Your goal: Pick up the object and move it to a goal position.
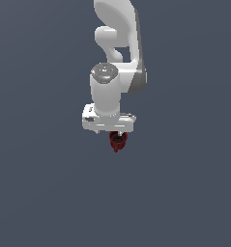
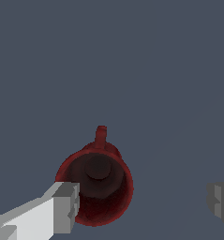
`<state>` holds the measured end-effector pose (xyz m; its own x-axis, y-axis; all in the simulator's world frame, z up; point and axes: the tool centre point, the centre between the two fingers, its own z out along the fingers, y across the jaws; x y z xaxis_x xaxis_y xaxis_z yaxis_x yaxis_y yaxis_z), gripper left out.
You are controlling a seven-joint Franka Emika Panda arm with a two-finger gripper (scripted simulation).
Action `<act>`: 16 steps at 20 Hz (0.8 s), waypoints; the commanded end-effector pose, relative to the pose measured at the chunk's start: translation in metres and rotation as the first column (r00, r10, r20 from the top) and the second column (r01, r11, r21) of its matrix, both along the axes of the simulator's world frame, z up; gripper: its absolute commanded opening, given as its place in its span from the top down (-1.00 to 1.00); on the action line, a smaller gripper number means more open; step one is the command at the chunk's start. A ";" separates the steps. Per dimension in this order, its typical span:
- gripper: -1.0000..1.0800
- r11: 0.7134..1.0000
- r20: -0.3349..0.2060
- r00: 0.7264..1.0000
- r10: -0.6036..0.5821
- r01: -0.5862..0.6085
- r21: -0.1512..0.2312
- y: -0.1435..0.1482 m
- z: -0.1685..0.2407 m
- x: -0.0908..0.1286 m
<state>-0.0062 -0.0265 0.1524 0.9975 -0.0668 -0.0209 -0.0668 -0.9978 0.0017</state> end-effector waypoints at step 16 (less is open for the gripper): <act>-0.23 0.999 0.006 1.000 -0.031 0.031 -0.016 -0.012 0.002 0.004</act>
